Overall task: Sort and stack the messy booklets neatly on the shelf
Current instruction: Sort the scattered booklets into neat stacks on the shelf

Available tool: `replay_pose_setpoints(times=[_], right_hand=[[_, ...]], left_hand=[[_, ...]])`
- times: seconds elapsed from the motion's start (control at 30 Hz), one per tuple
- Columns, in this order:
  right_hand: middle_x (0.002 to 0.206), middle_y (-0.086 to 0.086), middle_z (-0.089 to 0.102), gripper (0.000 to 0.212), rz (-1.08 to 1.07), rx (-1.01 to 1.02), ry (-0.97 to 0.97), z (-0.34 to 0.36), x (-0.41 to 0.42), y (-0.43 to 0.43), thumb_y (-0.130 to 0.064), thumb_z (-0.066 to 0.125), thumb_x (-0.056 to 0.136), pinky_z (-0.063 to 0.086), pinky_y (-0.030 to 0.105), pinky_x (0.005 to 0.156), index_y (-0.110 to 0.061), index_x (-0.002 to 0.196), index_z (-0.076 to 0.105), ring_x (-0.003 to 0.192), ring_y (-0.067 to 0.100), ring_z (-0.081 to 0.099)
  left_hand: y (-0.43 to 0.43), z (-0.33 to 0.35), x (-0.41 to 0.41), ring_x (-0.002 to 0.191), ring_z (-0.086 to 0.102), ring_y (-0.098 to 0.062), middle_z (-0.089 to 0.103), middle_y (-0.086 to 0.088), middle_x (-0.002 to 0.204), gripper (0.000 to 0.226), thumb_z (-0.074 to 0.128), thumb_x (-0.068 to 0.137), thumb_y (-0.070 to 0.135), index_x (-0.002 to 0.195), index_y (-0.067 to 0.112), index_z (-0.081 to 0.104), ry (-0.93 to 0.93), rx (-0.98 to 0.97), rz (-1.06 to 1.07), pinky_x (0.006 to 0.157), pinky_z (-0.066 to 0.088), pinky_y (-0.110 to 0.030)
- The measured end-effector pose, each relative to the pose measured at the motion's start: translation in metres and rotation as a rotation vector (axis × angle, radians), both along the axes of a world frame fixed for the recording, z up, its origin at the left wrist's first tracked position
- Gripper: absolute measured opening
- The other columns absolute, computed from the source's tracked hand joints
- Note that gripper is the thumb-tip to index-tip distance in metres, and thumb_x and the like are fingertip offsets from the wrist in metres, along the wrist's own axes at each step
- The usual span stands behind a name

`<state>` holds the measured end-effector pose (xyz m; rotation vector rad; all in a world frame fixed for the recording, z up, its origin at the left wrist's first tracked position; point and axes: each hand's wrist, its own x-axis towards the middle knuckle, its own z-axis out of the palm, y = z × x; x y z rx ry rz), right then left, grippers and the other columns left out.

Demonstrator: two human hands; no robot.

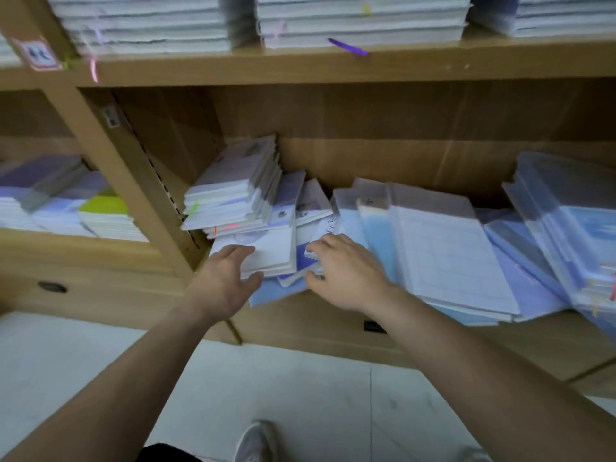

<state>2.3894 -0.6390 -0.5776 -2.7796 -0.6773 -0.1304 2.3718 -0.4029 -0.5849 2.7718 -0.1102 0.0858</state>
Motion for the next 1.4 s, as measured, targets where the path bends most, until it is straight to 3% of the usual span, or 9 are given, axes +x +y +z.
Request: replay_pose_setpoints(times=[0.13,0.3,0.47,0.63,0.73,0.87,1.13,1.27,1.4], right_hand=[[0.116,0.013,0.061,0.042,-0.107,0.149,0.221,-0.012,0.012,0.043,-0.049,0.043,0.099,0.044,0.039,0.081,-0.009,0.111,0.053,0.11,0.033,0.056],[0.112,0.02,0.064,0.052,-0.326,0.338,0.298,-0.023,0.032,0.061,-0.054,0.041,0.1,0.045,0.041,0.08,-0.004,0.11,0.054,0.104,0.038,0.06],[0.1,0.014,0.065,0.045,-0.363,0.326,0.305,-0.029,0.038,0.069,-0.051,0.048,0.098,0.044,0.037,0.071,-0.007,0.096,0.055,0.092,0.034,0.063],[0.074,0.004,0.071,0.032,-0.357,0.676,0.564,-0.03,0.041,0.067,-0.041,0.059,0.096,0.049,0.027,0.052,-0.009,0.098,0.055,0.053,0.013,0.07],[0.074,0.0,0.072,0.025,-0.367,0.732,0.537,-0.029,0.037,0.067,-0.04,0.062,0.095,0.051,0.031,0.057,-0.017,0.091,0.054,0.056,0.015,0.072],[0.073,0.003,0.07,0.025,-0.376,0.736,0.505,-0.021,0.027,0.065,-0.038,0.064,0.095,0.059,0.039,0.065,-0.018,0.084,0.052,0.052,0.014,0.068],[0.072,0.004,0.072,0.026,-0.397,0.626,0.475,-0.008,0.0,0.04,-0.044,0.062,0.094,0.059,0.04,0.074,-0.022,0.088,0.048,0.059,0.018,0.07],[0.069,0.007,0.073,0.025,-0.385,0.661,0.57,-0.01,-0.007,0.029,-0.042,0.062,0.094,0.06,0.047,0.075,-0.021,0.091,0.05,0.06,0.022,0.072],[0.086,0.005,0.071,0.031,-0.423,0.656,0.601,-0.005,0.003,0.033,-0.044,0.06,0.091,0.061,0.047,0.075,-0.014,0.093,0.055,0.065,0.025,0.073]], left_hand=[[0.018,-0.007,0.002,0.132,0.047,-0.025,0.053,-0.008,0.143,0.055,0.066,0.092,0.036,0.139,0.011,0.054,0.055,-0.019,0.035,0.11,0.034,-0.03],[0.024,-0.012,0.003,0.135,0.045,-0.024,0.051,-0.004,0.145,0.083,0.038,0.076,0.067,0.14,0.017,0.054,0.063,-0.002,0.004,0.114,0.034,-0.034],[0.022,-0.014,0.017,0.143,0.034,-0.017,0.04,0.006,0.155,0.055,0.041,0.095,0.049,0.145,0.028,0.047,0.073,-0.029,-0.042,0.117,0.029,-0.035],[0.015,-0.014,0.036,0.149,0.022,-0.012,0.026,0.007,0.162,0.05,0.042,0.105,0.035,0.153,0.025,0.034,0.105,-0.092,-0.071,0.119,0.017,-0.025],[0.011,-0.011,0.042,0.149,0.021,-0.015,0.027,0.004,0.162,0.052,0.041,0.104,0.038,0.154,0.026,0.03,0.122,-0.098,-0.054,0.116,0.02,-0.028],[0.014,-0.011,0.046,0.153,0.008,-0.018,0.017,0.005,0.165,0.057,0.029,0.099,0.06,0.153,0.046,0.019,0.179,-0.019,0.013,0.118,0.026,-0.042],[-0.003,-0.002,0.044,0.153,0.013,-0.024,0.012,0.0,0.166,0.065,0.019,0.09,0.077,0.15,0.055,0.009,0.219,0.034,0.029,0.116,0.028,-0.046],[-0.012,0.002,0.036,0.151,0.016,-0.028,0.009,-0.003,0.167,0.06,0.023,0.097,0.068,0.152,0.051,0.008,0.242,0.049,0.017,0.116,0.027,-0.045],[-0.016,0.004,0.031,0.153,0.004,-0.019,0.009,0.003,0.167,0.06,0.026,0.103,0.056,0.157,0.039,0.008,0.24,0.015,-0.025,0.121,0.016,-0.042]])
